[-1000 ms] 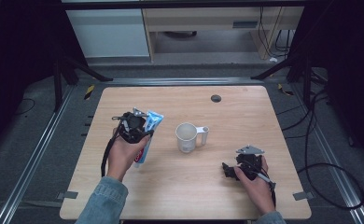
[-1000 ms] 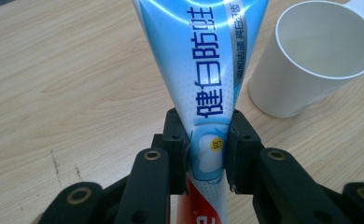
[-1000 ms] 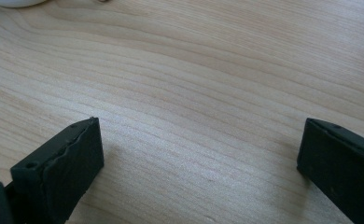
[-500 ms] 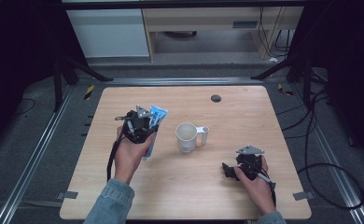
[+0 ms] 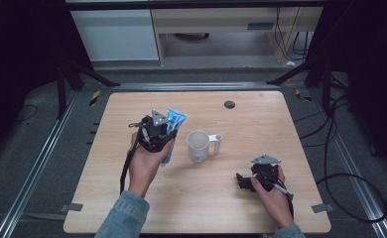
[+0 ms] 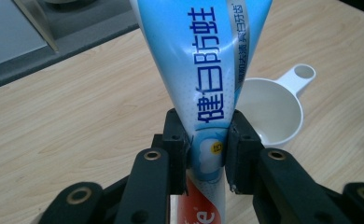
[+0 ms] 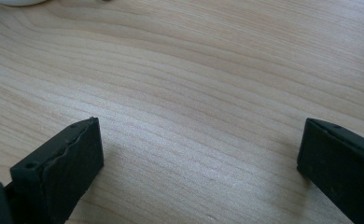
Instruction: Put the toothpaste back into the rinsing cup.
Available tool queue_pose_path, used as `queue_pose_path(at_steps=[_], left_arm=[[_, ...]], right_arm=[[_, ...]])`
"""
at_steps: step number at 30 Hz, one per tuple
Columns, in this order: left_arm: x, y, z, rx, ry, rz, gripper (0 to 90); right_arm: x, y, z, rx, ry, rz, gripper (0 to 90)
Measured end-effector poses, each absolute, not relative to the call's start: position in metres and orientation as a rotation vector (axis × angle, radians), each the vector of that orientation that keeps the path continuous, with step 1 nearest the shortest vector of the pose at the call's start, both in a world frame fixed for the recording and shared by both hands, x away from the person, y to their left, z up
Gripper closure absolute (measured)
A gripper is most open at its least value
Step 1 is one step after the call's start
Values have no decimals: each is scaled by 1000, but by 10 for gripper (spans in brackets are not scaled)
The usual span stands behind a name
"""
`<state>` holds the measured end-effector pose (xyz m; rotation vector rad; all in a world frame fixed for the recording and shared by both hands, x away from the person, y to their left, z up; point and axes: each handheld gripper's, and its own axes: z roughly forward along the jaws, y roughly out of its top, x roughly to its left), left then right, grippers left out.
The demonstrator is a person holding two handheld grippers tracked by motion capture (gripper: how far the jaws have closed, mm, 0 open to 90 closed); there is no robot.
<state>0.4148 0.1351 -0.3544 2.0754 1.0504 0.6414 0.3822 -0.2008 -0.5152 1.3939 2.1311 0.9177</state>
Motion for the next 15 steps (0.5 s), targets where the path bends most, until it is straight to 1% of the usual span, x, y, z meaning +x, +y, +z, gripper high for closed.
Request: queue_pose_path(at_steps=[7, 15], left_arm=[[412, 134, -346, 2007, 1054, 667, 724], [406, 123, -334, 1910, 1010, 720, 724]], right_arm=[[381, -201, -515, 1399, 2135, 921, 5], [381, -201, -515, 1389, 2136, 919, 5]])
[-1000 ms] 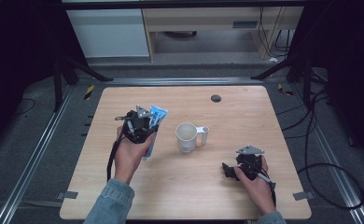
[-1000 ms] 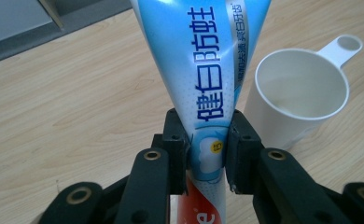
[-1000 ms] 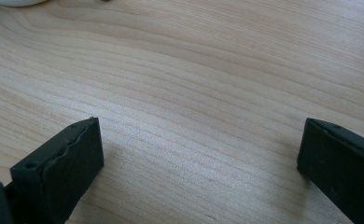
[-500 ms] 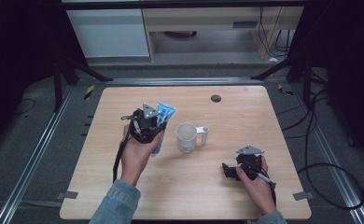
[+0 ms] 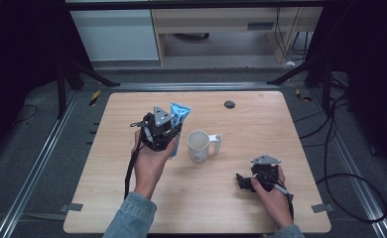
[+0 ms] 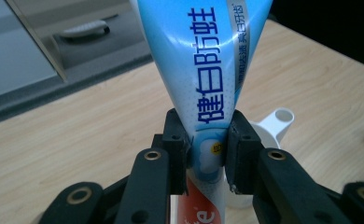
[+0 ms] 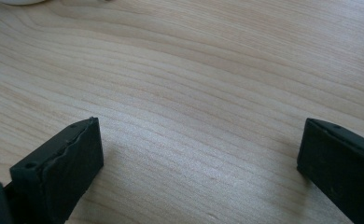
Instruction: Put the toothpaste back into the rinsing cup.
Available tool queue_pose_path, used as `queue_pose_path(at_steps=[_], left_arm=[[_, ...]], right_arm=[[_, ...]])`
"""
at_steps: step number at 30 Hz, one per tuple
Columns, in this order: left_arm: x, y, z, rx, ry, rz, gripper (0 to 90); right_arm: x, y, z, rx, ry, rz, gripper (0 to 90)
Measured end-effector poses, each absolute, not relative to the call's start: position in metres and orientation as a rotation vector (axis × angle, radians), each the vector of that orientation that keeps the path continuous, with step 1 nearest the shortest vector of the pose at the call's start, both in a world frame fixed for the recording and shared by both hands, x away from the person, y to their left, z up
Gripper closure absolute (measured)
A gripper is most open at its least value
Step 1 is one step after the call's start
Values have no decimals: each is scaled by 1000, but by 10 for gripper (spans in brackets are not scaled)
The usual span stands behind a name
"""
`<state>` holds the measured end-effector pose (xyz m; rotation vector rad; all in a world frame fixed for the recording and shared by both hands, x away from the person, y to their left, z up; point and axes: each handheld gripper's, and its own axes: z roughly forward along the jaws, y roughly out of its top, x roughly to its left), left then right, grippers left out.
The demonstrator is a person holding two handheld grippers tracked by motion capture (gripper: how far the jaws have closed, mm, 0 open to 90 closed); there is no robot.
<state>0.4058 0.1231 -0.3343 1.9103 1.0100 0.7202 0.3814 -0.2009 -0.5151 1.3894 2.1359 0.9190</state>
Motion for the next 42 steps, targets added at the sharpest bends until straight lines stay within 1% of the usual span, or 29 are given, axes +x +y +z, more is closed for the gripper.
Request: queue_pose_path(at_steps=[2, 12, 26, 42], left_arm=[[405, 119, -332, 1885, 1000, 741, 724], [408, 107, -325, 1839, 978, 747, 724], [417, 101, -315, 1788, 978, 757, 725], [413, 89, -302, 1711, 950, 794, 725]], right_arm=[[381, -201, -516, 1377, 2137, 916, 6], [381, -201, -515, 1384, 2138, 919, 5], [381, -201, -515, 1382, 2141, 921, 6], [382, -201, -515, 1377, 2145, 923, 5]])
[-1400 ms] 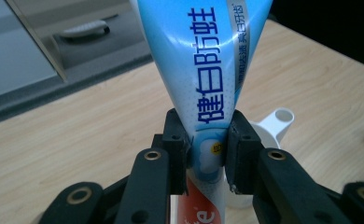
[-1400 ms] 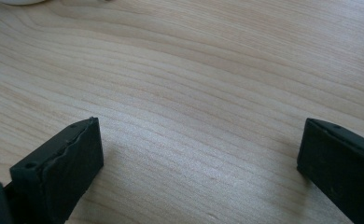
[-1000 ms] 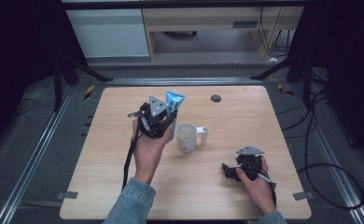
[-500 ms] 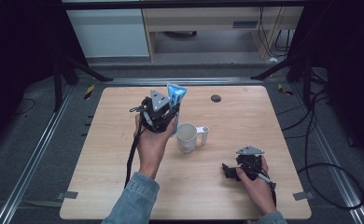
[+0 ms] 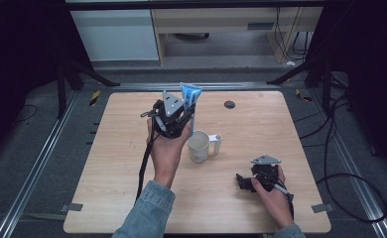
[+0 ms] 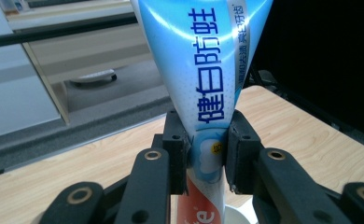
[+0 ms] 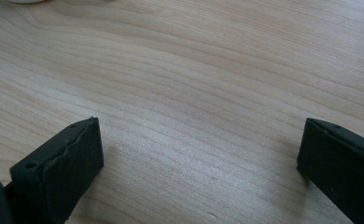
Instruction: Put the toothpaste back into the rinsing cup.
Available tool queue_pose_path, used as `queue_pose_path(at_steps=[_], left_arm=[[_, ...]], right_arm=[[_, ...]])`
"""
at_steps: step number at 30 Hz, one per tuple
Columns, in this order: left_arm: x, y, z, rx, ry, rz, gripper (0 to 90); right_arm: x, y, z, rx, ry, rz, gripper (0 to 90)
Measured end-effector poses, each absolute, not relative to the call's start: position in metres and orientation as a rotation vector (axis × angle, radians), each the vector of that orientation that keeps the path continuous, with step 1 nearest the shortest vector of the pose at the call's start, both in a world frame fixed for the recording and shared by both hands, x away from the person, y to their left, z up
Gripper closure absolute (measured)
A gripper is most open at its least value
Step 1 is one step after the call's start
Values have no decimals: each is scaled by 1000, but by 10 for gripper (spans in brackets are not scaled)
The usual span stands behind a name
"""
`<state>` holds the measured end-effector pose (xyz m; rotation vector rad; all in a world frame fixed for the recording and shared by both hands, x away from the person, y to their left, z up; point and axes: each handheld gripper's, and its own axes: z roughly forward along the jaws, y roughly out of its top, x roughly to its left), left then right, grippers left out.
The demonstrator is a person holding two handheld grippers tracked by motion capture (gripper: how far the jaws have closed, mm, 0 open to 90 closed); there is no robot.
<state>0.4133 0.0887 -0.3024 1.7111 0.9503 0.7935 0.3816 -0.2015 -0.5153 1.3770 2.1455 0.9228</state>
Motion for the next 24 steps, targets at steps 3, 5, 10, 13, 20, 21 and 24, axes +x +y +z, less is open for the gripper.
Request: queue_pose_path(at_steps=[3, 5, 10, 13, 20, 21, 24], left_arm=[[414, 88, -301, 1705, 945, 798, 725], [414, 87, -300, 1697, 948, 795, 725], [415, 83, -302, 1693, 953, 795, 725], [415, 81, -303, 1683, 952, 797, 725], [419, 74, -307, 1704, 949, 792, 725], [419, 73, -308, 1704, 952, 791, 725], [420, 71, -311, 1698, 950, 789, 725]], right_arm=[[382, -202, -515, 1377, 2145, 923, 6], [382, -201, -515, 1377, 2145, 923, 5], [382, -202, -515, 1377, 2146, 923, 6], [382, -201, -515, 1378, 2146, 923, 6], [382, -202, -515, 1378, 2146, 923, 6], [382, -202, -515, 1377, 2146, 923, 6], [382, -202, -515, 1375, 2147, 923, 6]])
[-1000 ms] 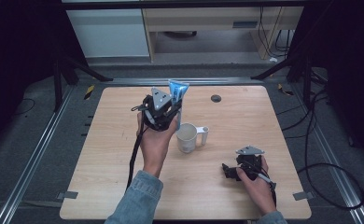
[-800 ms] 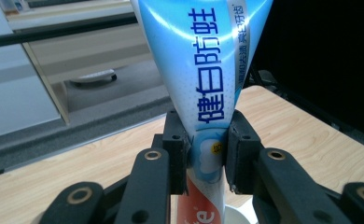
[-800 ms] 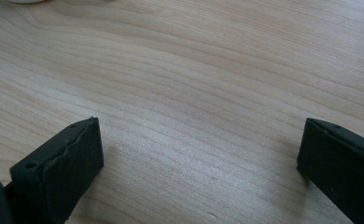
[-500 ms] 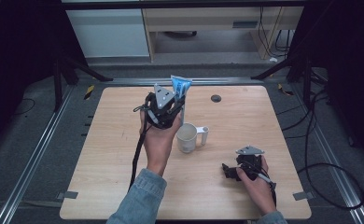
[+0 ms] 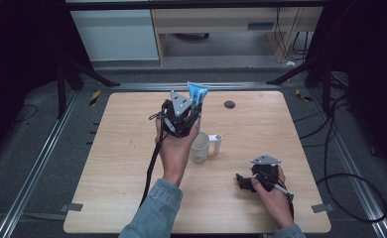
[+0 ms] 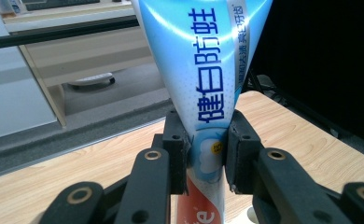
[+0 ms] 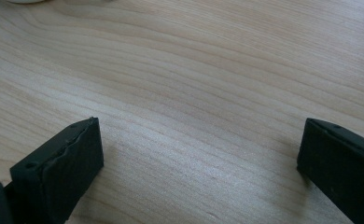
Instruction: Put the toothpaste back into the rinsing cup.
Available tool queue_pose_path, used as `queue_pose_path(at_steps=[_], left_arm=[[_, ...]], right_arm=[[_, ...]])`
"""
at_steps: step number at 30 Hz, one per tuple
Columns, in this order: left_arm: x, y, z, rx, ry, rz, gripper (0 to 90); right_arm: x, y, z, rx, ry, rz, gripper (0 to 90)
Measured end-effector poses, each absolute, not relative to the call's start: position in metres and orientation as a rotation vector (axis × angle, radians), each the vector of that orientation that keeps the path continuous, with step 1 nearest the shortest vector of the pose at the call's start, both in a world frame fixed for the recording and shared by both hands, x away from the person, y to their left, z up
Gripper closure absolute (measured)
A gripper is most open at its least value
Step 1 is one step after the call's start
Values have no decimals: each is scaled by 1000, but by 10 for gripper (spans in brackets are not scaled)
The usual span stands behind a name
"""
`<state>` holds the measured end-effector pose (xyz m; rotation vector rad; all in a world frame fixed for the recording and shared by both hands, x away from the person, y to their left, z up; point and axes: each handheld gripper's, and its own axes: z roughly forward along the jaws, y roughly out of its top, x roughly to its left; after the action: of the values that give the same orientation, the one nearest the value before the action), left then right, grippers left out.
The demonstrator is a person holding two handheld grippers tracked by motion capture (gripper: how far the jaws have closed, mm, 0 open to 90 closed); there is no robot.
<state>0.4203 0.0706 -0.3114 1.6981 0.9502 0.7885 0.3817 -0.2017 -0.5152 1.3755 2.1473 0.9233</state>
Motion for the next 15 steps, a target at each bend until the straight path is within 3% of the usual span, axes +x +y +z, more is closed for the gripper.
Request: queue_pose_path(at_steps=[15], left_arm=[[419, 65, -323, 1640, 941, 790, 725]], right_arm=[[382, -202, -515, 1375, 2149, 922, 6]])
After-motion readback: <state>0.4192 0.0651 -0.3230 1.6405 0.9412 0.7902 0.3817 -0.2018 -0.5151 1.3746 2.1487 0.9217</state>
